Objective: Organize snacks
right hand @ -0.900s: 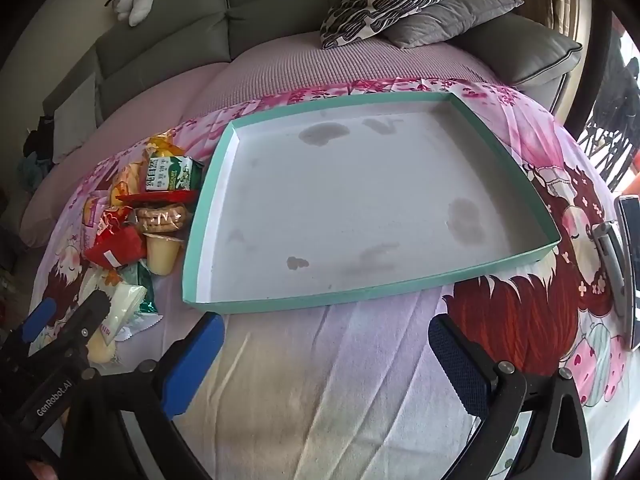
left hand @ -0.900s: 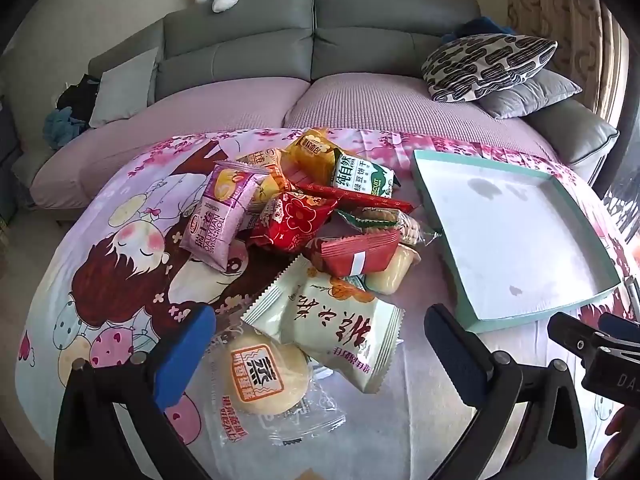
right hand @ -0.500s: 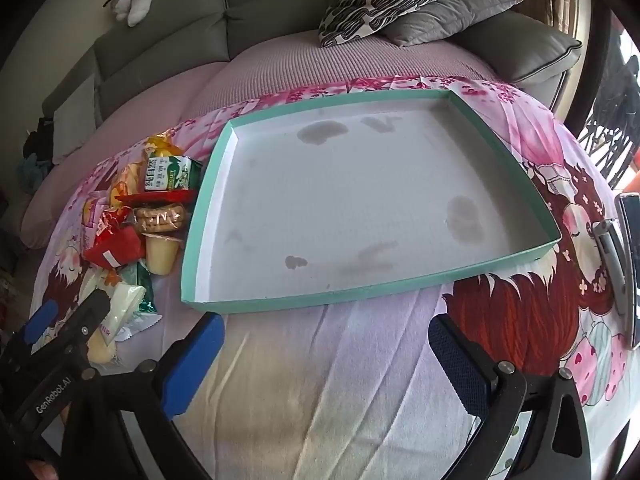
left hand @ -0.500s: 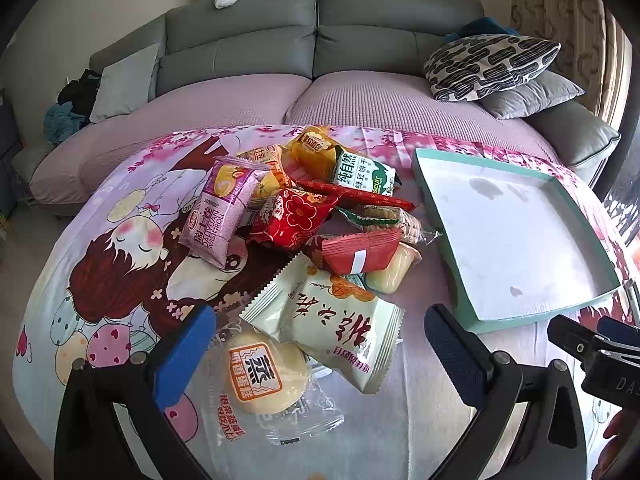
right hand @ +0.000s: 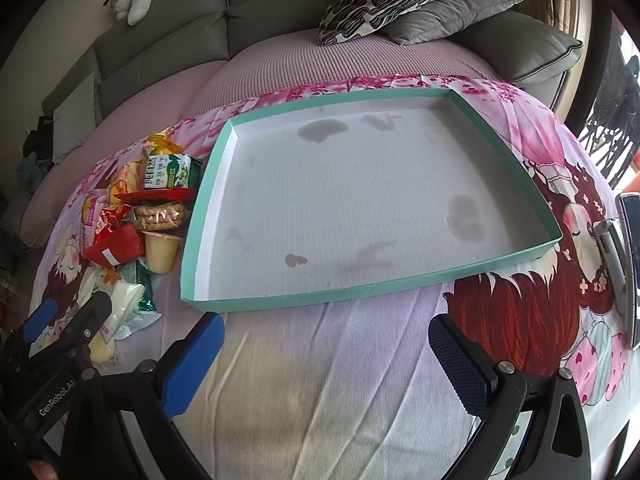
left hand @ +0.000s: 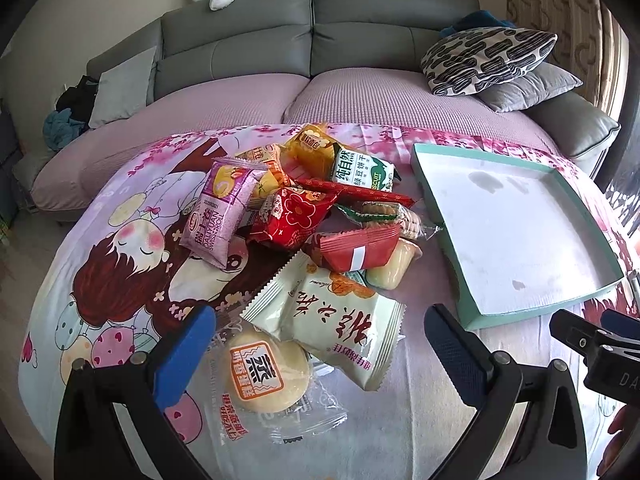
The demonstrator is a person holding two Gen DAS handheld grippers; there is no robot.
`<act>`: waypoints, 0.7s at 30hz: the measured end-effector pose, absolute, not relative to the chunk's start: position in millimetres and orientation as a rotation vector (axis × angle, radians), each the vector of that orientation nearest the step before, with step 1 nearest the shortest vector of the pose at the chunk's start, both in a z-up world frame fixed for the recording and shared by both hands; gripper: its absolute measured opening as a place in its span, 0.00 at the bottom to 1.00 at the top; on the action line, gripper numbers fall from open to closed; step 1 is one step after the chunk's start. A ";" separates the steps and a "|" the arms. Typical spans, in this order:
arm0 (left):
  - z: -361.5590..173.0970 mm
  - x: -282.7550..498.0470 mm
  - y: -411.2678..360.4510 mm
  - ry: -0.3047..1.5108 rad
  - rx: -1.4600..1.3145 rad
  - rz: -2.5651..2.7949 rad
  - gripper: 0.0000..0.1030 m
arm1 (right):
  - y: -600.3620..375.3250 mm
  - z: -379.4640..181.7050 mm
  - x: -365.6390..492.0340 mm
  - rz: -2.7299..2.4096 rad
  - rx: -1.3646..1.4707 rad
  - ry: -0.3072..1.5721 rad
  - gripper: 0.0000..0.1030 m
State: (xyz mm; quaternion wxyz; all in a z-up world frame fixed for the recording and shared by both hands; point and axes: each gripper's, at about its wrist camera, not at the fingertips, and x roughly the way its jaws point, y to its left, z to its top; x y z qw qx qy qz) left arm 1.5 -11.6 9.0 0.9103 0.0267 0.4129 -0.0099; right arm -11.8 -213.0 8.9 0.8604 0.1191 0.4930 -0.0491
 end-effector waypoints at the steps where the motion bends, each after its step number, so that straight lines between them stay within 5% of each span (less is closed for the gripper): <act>1: 8.8 1.4 -12.1 0.852 0.058 -0.022 1.00 | -212.8 9.0 -11.9 -0.104 0.250 1.035 1.00; 21: 5.8 1.9 -10.9 0.872 0.057 -0.016 1.00 | -212.2 7.7 -12.0 -0.113 0.233 1.037 1.00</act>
